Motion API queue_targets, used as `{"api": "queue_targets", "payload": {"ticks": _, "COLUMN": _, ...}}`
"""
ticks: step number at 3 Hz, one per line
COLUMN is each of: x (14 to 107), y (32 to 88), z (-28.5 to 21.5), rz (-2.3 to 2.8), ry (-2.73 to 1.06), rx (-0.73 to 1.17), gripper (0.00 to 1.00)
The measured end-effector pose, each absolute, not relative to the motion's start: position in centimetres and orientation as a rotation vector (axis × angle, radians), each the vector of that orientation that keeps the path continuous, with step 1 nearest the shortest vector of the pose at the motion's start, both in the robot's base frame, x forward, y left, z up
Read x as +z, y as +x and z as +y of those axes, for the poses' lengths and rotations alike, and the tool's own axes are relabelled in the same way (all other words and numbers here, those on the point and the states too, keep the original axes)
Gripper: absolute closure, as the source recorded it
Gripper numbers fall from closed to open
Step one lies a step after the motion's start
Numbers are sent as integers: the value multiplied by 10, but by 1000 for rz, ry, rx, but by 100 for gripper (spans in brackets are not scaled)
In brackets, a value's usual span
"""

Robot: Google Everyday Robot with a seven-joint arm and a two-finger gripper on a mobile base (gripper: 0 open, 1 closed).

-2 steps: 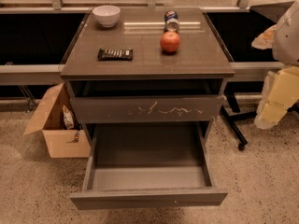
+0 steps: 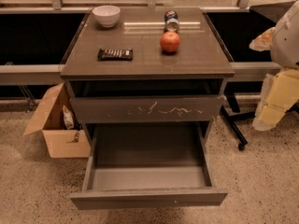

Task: Close middle drawer

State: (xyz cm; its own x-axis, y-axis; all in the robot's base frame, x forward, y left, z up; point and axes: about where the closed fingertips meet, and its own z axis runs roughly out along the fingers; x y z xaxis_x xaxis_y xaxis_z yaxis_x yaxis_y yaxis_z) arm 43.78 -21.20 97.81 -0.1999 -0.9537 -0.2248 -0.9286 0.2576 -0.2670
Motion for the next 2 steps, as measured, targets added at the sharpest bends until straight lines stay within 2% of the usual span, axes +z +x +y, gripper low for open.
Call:
{"api": "queue_targets", "payload": {"ticks": 1, "x": 929, "y": 430, "z": -195, "rz": 2129, "ry": -1806, "rx": 59, "gripper": 0}}
{"api": "queue_targets", "payload": {"ticks": 2, "x": 862, "y": 413, "z": -169, "rz": 2052, "ry": -1892, "rx": 308, "gripper": 0}}
